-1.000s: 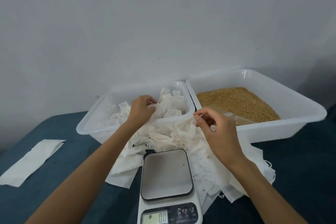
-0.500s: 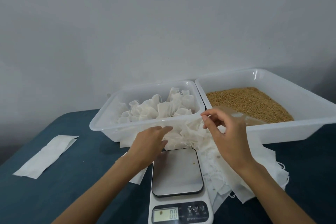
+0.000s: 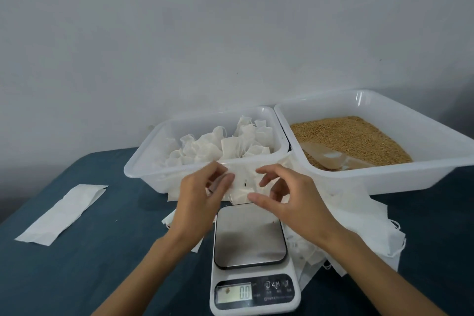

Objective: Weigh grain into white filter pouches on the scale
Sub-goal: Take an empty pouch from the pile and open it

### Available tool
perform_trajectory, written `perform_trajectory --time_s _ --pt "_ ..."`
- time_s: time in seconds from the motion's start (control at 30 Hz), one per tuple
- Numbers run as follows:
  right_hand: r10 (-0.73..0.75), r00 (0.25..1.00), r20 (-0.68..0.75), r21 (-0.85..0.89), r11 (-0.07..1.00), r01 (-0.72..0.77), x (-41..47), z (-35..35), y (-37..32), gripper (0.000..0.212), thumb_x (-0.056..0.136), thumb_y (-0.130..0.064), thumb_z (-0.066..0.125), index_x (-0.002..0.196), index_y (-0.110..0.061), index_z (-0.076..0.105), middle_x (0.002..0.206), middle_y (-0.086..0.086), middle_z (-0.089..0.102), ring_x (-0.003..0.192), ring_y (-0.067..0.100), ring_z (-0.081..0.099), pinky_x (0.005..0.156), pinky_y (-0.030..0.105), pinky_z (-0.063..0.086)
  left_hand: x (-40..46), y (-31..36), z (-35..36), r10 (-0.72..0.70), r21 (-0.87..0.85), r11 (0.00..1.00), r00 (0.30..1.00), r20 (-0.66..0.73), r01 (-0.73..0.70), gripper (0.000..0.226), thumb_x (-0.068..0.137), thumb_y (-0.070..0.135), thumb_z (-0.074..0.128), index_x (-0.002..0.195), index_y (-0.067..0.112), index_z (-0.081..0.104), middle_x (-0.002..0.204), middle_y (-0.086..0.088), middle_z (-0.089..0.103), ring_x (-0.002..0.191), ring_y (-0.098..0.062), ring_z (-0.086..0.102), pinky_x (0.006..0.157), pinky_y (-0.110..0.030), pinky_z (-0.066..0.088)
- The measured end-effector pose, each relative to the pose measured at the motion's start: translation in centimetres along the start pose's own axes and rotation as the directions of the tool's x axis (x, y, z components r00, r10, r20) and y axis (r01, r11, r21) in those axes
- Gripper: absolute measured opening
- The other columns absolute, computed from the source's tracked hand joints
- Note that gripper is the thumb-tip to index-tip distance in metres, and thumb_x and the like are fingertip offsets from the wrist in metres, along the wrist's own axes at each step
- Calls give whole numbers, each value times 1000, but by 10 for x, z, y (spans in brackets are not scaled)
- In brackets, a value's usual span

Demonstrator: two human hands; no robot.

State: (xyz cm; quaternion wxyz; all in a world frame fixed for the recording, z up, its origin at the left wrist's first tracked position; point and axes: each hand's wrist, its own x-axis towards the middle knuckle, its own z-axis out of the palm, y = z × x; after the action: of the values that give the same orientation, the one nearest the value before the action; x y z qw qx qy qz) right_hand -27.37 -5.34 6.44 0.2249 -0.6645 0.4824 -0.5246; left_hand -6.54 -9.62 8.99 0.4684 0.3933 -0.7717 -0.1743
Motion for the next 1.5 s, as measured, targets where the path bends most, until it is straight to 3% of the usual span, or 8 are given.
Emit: perform_trajectory --time_s 0.27,0.5,0.63,0.73,0.93,1.07,1.27,1.5 --pt "47 996 -71 124 992 -38 3 -4 0 11 95 -23 70 84 -23 72 73 -7 69 60 9 65 60 25 53 -20 -5 22 -206 -282 934 976 69 217 17 101 27 65 88 18 71 74 11 63 71 -8 52 68 -39 45" --pt "62 993 -102 168 985 -44 3 -2 1 8 93 -17 71 89 -24 74 86 -9 75 84 8 71 77 20 54 -21 2 31 -17 46 999 974 -227 28 30 91 6 78 102 27 60 88 15 50 80 -4 49 71 -7 39" --pt "74 987 -140 219 975 -42 5 -6 0 8 89 -20 76 84 -20 69 83 -3 70 83 17 68 79 36 57 -18 14 49 -67 -304 950 998 -4 63 15 94 24 76 84 29 66 74 6 65 68 -4 58 67 -17 47" --pt "127 986 -108 361 929 -81 7 -8 -2 21 77 -23 82 70 -19 62 73 -5 60 72 12 59 73 28 55 -12 16 54 -121 -503 850 988 100 155 8 99 23 72 92 26 76 83 0 75 78 -14 72 75 -25 57" --pt "194 980 -39 342 924 -169 6 0 6 32 70 -19 88 59 -24 58 61 -6 55 58 12 53 61 23 50 -9 7 50 -113 -592 783 979 169 192 6 91 29 80 90 23 79 89 -3 78 87 -16 75 81 -25 58" --pt "189 982 -24 270 947 -176 4 5 8 34 72 -32 86 67 -13 58 64 8 56 64 19 55 64 37 52 -12 2 49 -107 -570 799 978 179 191 7 94 24 78 91 18 81 90 -5 79 90 -20 76 84 -25 58" --pt "134 991 -28 339 934 -116 5 -2 1 16 90 -22 72 85 -9 78 67 7 68 64 17 61 67 24 55 -8 -9 50 -188 -526 825 978 89 206 23 102 16 66 82 23 74 79 2 73 79 -19 70 81 -40 60" --pt "216 975 50 399 891 -217 5 -1 -2 28 83 -24 78 98 -3 68 79 9 73 67 23 68 65 35 60 -10 -12 52 -187 -482 853 979 77 200 22 91 35 74 73 23 71 72 0 69 71 -12 65 72 -25 54"
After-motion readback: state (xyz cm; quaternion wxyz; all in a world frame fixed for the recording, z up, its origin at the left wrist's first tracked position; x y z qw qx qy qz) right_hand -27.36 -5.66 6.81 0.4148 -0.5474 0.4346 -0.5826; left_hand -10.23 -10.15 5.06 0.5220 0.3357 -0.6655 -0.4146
